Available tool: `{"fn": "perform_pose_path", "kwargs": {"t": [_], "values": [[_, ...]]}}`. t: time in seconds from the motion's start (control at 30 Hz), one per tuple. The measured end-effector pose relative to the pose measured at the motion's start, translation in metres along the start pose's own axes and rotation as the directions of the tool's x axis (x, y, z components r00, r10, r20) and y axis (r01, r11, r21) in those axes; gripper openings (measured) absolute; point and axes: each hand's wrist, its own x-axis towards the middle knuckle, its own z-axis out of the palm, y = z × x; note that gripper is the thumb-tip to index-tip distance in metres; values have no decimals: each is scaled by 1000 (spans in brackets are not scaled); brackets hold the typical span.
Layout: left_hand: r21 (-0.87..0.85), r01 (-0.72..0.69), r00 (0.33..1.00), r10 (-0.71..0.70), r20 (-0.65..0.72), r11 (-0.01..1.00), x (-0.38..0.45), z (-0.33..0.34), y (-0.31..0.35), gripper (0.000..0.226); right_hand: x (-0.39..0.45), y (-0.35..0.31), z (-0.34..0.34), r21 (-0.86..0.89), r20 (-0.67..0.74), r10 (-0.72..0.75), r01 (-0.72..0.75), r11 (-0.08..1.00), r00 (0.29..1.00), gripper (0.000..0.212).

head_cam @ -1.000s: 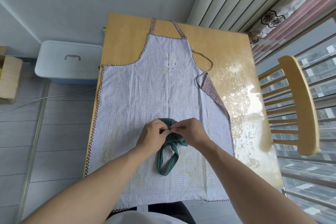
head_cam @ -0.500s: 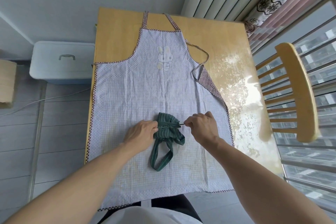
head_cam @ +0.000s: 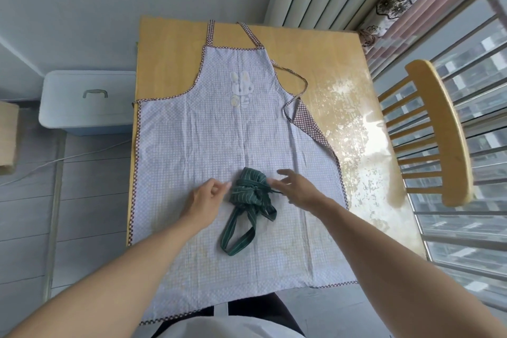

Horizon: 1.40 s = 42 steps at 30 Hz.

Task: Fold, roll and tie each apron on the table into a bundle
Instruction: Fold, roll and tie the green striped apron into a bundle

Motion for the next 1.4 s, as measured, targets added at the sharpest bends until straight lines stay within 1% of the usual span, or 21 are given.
{"fn": "perform_pose_path", "kwargs": {"t": [0.03, 0.1, 0.17, 0.2, 0.27, 0.33, 0.37, 0.4, 0.5, 0.57, 0.67, 0.77, 0.83, 0.93, 1.0, 1.03, 1.1, 1.2, 1.27, 1.33, 1.4], "values": [[-48, 27, 998, -24, 58, 998, 1, 6, 5, 46, -2, -6, 7, 15, 23, -22, 22, 1000, 999, 75], [-142, 93, 985, -70, 159, 986, 2, 15, 14, 57, -3, -12, 22, 24, -15, -26, 27, 999, 1000, 65], [-252, 154, 976, -107, 189, 955, 0, 23, 19, 71, -1, -16, 30, 82, -80, 11, -4, 997, 997, 52], [-295, 168, 976, -117, 184, 941, -4, 24, 21, 70, 0, -17, 31, 111, -90, 34, -24, 994, 995, 46], [-388, 174, 980, -118, 163, 905, -12, 24, 26, 52, -6, -21, 36, 246, -58, 53, -37, 968, 997, 33], [-526, 153, 984, -81, 157, 837, -20, 21, 34, 36, -14, -25, 37, 475, -8, 37, -29, 880, 999, 24], [-587, 132, 987, -51, 152, 799, -23, 16, 40, 34, -19, -29, 35, 540, -12, 17, -8, 841, 1000, 25], [-614, 121, 988, -37, 149, 780, -25, 12, 43, 34, -22, -31, 32, 554, -31, 10, 9, 832, 999, 29], [-592, 75, 990, 12, 142, 802, -28, -7, 55, 27, -31, -45, 21, 501, -112, -18, 72, 863, 994, 45], [-604, 47, 988, 53, 147, 796, -31, -25, 64, 27, -39, -57, 15, 541, -139, -47, 115, 833, 989, 51], [-612, -11, 973, 150, 176, 791, -33, -50, 73, 32, -58, -75, 5, 663, -136, -81, 152, 733, 987, 33], [-649, -18, 940, 233, 247, 761, -35, -64, 76, 36, -71, -78, 2, 749, -33, -124, 107, 654, 992, 25], [-648, -21, 941, 234, 244, 762, -36, -66, 79, 36, -79, -79, 6, 749, -37, -89, 87, 657, 995, 39], [-623, -26, 947, 218, 235, 782, -43, -61, 93, 36, -97, -80, 12, 764, -237, 1, 186, 618, 971, 84], [-639, 0, 943, 212, 256, 769, -49, -55, 111, 35, -115, -77, 11, 751, -346, 45, 248, 611, 937, 95], [-652, 6, 939, 221, 265, 758, -52, -52, 121, 36, -124, -73, 11, 756, -375, 70, 261, 601, 925, 92], [-673, 3, 927, 250, 279, 740, -61, -44, 148, 35, -148, -59, 10, 761, -410, 94, 283, 584, 907, 77], [-688, -22, 914, 293, 279, 725, -78, -26, 190, 35, -181, -35, 6, 695, -444, 79, 287, 660, 893, 67], [-690, -38, 911, 308, 272, 723, -86, -11, 213, 42, -203, -23, -1, 648, -474, 78, 287, 706, 877, 60], [-696, -17, 907, 304, 291, 718, -99, 13, 232, 49, -233, -5, -8, 595, -564, 79, 338, 729, 822, 47], [-706, 40, 916, 257, 309, 707, -115, 39, 241, 47, -250, 20, -9, 559, -623, 92, 359, 747, 777, 39]]}}
